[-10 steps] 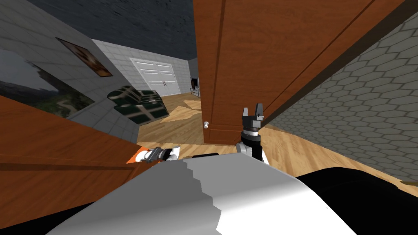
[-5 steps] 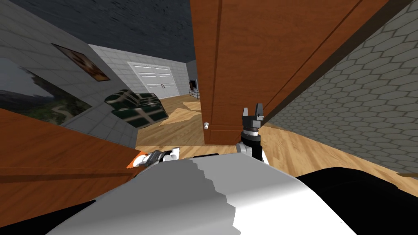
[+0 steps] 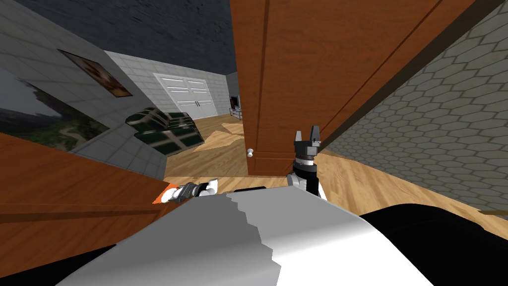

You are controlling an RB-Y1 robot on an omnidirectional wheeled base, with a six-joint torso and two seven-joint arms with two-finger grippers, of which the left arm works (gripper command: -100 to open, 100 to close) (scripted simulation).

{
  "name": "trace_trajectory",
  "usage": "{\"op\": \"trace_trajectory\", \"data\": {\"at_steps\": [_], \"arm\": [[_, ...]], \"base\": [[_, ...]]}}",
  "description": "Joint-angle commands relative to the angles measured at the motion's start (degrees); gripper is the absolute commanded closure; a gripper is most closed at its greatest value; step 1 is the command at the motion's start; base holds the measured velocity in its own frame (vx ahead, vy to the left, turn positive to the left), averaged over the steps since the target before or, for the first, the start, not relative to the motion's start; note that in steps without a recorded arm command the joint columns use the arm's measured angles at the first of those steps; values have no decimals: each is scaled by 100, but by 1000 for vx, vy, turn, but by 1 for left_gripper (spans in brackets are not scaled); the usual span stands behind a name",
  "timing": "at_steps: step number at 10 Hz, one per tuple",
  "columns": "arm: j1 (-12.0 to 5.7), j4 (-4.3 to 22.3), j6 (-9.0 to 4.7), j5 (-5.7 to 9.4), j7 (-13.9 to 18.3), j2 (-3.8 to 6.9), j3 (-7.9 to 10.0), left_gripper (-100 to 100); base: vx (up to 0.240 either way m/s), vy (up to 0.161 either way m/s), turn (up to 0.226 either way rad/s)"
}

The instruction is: Push the door open

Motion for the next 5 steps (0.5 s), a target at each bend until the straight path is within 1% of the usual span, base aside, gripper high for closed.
{"op": "trace_trajectory", "data": {"at_steps": [1,2,3,4,5], "arm": [[157,-286,54,20,-120,-68,31,100],[123,-384,-71,127,-159,-91,119,100],[117,-382,-111,157,-163,-88,147,100],[103,-377,-199,222,-174,-84,209,100],[103,-377,-199,222,-174,-84,209,100]], "base": [[3,8,-8],[23,107,-78],[32,161,-69],[18,178,-44],[11,137,9]]}}
